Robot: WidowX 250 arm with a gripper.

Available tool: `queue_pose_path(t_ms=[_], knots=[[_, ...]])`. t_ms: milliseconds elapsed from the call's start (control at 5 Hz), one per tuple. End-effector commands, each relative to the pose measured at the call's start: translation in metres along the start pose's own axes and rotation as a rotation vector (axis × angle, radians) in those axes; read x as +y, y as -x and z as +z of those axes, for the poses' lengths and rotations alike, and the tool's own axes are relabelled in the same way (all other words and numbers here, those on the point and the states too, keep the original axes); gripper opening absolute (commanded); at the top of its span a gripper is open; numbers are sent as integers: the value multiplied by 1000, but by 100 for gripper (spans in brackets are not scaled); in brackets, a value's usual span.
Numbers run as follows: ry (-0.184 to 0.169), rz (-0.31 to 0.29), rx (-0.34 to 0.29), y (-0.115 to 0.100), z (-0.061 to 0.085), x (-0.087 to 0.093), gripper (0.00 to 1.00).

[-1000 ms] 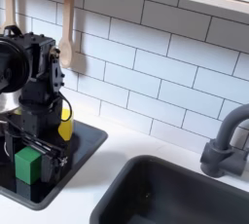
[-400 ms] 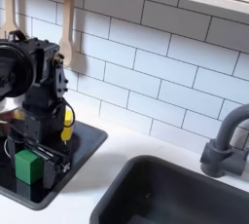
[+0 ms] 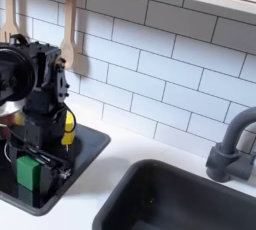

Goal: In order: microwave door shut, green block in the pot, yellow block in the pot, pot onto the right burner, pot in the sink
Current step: 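Put the green block in the pot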

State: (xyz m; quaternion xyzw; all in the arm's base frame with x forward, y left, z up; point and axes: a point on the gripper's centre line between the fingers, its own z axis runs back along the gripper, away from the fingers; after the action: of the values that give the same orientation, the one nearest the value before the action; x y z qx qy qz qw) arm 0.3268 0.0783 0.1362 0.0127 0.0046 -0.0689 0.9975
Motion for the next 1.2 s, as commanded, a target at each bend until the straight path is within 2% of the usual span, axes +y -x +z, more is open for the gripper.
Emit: queue_pose_path(t_ms=[0, 200, 400, 600, 800, 1000], knots=[[5, 12, -9, -2, 3, 1, 0], [-1, 20, -21, -5, 13, 3, 0], [13, 33, -39, -11, 30, 4, 0], [1, 55, -82, -16, 50, 5, 0], [-16, 77, -102, -18, 62, 12, 0], [-34, 137, -120, -18, 68, 31, 0]])
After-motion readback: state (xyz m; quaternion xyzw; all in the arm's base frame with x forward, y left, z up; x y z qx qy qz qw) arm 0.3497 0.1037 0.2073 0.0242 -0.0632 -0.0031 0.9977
